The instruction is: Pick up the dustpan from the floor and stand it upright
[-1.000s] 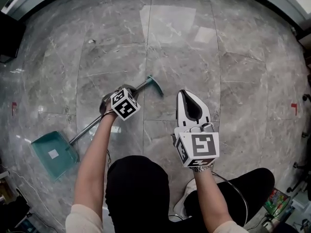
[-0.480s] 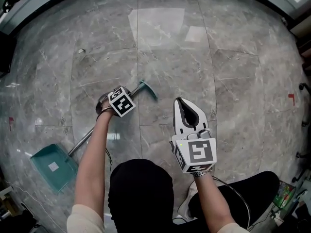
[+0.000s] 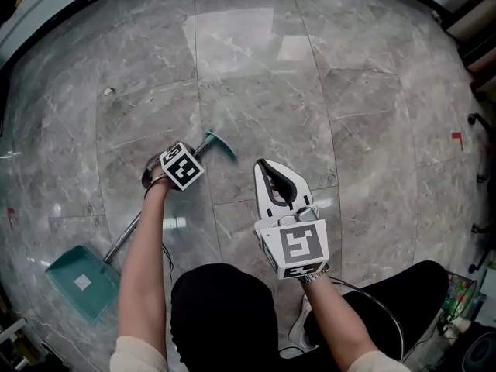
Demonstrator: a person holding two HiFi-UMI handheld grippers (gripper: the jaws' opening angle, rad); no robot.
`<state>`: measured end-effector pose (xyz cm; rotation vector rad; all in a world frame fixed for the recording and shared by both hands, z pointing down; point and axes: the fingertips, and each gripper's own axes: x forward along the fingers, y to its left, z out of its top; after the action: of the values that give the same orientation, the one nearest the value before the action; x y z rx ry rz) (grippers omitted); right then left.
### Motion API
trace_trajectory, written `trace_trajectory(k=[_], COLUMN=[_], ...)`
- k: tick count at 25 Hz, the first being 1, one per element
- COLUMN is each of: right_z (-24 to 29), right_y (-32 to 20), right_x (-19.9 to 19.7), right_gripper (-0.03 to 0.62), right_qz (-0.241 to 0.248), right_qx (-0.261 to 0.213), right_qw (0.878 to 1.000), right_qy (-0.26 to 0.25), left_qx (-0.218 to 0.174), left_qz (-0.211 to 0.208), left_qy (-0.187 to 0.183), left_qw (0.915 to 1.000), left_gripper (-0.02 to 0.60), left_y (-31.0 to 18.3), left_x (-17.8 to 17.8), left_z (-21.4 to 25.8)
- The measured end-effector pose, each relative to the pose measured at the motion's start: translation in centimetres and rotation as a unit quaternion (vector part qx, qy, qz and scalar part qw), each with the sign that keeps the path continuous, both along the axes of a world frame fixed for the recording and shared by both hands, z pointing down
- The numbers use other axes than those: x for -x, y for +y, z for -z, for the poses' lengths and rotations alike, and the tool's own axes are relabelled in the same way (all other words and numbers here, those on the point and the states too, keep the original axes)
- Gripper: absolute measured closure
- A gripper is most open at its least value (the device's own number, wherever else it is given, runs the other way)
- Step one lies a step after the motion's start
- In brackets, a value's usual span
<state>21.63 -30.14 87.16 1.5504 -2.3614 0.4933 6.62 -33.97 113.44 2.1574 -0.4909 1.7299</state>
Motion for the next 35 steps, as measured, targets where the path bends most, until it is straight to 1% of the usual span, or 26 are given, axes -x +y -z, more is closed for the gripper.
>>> trace_trajectory(k=[3,6,9,11,16,18,21,23,27,30,35], right_z=[-0.3,0.4,1.2,1.5,2.5,3.9,7.6,11.9,22.8,30.0,38.8], right_y=[0.1,-0.1,-0.1,-0.3,-0.7,-0.8,-0.6,-0.2,1.9,3.9,8.2], right_x=[-0.1,0.3,0.8,0.8,1.5,2.6,4.4,5.5,8.0,10.3,13.9], right_gripper=[0.576,0.576,0.576,0.576,0.576,0.576,0.576,0.576,0.576,0.576,0.576], right_qz=[-0.003,0.004,0.011,0.012,0.025,0.041,0.053,0.064,0.114,0.151,0.209], right_qx=[0.003,-0.004,-0.014,-0.02,-0.027,-0.03,-0.017,-0.011,-0.014,-0.018,-0.018], right_qw=[1.0,1.0,1.0,1.0,0.999,0.998,0.996,0.995,0.988,0.983,0.974], right_qy=[-0.001,-0.001,-0.004,-0.007,-0.027,-0.041,-0.063,-0.08,-0.107,-0.105,-0.088], left_qx=[0.002,-0.004,0.001,-0.005,-0.032,-0.044,-0.057,-0.065,-0.09,-0.127,-0.2], left_qz=[0.016,0.031,0.045,0.05,0.065,0.069,0.076,0.072,0.074,0.07,0.087], left_qy=[0.014,0.015,0.013,0.015,0.048,0.061,0.083,0.095,0.126,0.166,0.219], left_qw=[0.9998,0.9994,0.9989,0.9986,0.9962,0.9948,0.992,0.9908,0.9853,0.9754,0.951], left_gripper=[0.494,0.494,0.495,0.495,0.495,0.495,0.497,0.499,0.502,0.503,0.503], left_y=[0.0,-0.1,0.0,-0.4,-1.7,-1.8,-0.8,0.7,4.8,6.8,9.8], left_x=[-0.1,0.0,0.3,0.5,0.9,1.2,1.8,2.0,3.2,4.7,8.6], left_z=[0.0,0.0,0.1,1.0,5.2,8.0,14.1,19.0,28.7,35.2,43.7])
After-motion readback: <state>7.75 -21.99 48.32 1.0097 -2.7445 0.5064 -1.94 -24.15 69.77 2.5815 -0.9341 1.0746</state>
